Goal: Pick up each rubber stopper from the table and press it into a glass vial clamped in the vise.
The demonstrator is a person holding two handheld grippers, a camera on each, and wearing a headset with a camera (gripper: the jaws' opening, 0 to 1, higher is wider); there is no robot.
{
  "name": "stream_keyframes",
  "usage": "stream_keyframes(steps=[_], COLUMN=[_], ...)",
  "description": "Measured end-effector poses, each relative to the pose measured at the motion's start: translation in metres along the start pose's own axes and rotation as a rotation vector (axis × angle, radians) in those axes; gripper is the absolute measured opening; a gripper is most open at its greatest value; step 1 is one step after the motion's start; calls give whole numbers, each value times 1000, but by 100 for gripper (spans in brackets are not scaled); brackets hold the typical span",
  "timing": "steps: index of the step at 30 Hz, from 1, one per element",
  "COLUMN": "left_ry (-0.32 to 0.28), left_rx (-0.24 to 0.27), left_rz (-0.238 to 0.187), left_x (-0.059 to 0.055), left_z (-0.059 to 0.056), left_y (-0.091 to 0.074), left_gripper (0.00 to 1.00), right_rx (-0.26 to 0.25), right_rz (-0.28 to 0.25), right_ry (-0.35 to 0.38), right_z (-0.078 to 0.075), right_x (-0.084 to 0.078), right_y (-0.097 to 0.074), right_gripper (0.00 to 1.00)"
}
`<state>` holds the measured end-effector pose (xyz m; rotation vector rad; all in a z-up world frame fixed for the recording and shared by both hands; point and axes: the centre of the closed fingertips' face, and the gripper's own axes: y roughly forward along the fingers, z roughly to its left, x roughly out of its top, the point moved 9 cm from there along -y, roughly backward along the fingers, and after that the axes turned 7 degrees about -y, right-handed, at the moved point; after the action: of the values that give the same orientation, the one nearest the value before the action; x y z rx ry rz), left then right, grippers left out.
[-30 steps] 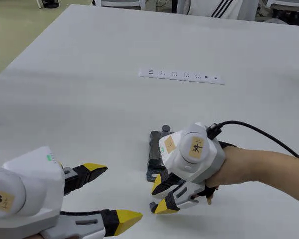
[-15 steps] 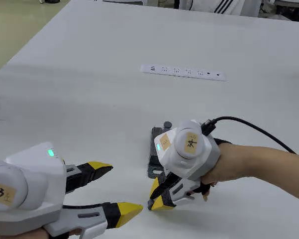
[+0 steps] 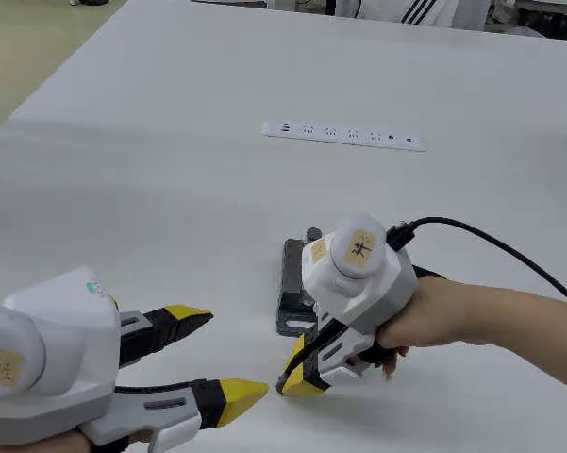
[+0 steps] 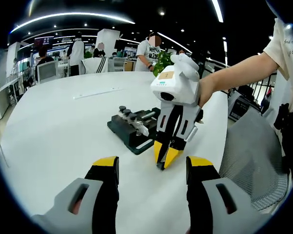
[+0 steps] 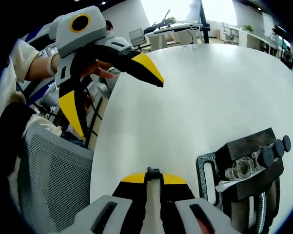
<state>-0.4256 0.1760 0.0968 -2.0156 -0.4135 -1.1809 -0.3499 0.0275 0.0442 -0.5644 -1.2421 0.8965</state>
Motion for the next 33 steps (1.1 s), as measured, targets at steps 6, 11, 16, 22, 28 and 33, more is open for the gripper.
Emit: stream_keyframes(steps=[6, 11, 16, 22, 28, 33], left_ry=[-3, 33, 70, 93, 114, 128], left_rx=[-26, -51, -82, -119, -154, -175], left_rz=[-3, -16, -28, -59, -100, -127], left_x=[4, 12, 20, 29, 40, 45], left_z=[-4, -10, -16, -23, -29, -31], left_y=[4, 8, 14, 19, 21, 23], left_gripper=[50, 49, 48, 46, 38, 29], right_rx=[-21, -15, 36, 110, 237, 358], right_rz=[-115, -257, -432, -601, -750, -861], right_ry=[163, 327, 511, 685, 884, 1061], right_z=[-2, -2, 5, 14, 22, 27], right_x=[-5, -6, -2, 1, 0, 1], right_y=[-24, -44, -62, -75, -83, -85], right_gripper=[5, 5, 5, 5, 5, 5])
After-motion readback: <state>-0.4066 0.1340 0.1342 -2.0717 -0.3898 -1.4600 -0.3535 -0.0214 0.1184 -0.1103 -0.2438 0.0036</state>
